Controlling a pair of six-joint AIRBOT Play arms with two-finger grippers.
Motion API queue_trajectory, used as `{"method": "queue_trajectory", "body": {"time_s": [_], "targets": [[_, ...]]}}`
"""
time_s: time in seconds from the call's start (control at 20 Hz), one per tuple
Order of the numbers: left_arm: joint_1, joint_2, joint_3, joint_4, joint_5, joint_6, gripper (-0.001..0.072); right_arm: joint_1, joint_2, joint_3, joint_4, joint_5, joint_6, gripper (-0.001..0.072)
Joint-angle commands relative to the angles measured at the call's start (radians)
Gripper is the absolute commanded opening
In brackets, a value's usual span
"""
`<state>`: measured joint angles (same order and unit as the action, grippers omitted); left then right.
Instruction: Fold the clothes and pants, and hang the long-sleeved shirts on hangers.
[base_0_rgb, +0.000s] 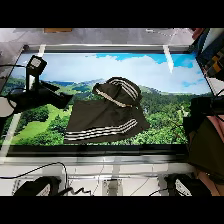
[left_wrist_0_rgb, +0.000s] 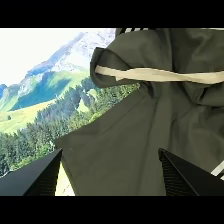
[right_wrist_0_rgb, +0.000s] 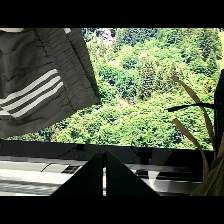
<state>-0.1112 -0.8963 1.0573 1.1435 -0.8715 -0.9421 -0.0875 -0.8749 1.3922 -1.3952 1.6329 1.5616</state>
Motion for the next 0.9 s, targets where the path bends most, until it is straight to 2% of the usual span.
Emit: {"method": "queue_trajectory", "body": {"time_s": [0.0, 0.45, 0.5, 0.65, 0.7, 0.85], "targets": [[0.001, 0.001, 0.001, 0.0, 0.0, 0.0, 0.0702, 0.001, 0.001, 0.0, 0.0, 0.0, 0.0, 0.003], [0.001, 0.001, 0.001, 0.0, 0.0, 0.0, 0.0702, 0.001, 0.001, 0.0, 0.0, -0.001, 0.0, 0.003], [0.001, 0.001, 0.001, 0.0, 0.0, 0.0, 0.0702, 0.001, 0.001, 0.0, 0.001, -0.024, 0.0, 0.0031], [0.001, 0.001, 0.001, 0.0, 0.0, 0.0, 0.0702, 0.001, -0.001, -0.002, -0.029, -0.228, -0.009, 0.003], [0.001, 0.001, 0.001, 0.0, 0.0, 0.0, 0.0702, 0.001, -0.009, -0.002, -0.06, -0.257, -0.026, 0.003], [0.001, 0.0, 0.001, 0.0, 0.001, 0.0, 0.0702, -0.02, -0.078, -0.045, -0.119, -0.201, -0.186, 0.0028]]}}
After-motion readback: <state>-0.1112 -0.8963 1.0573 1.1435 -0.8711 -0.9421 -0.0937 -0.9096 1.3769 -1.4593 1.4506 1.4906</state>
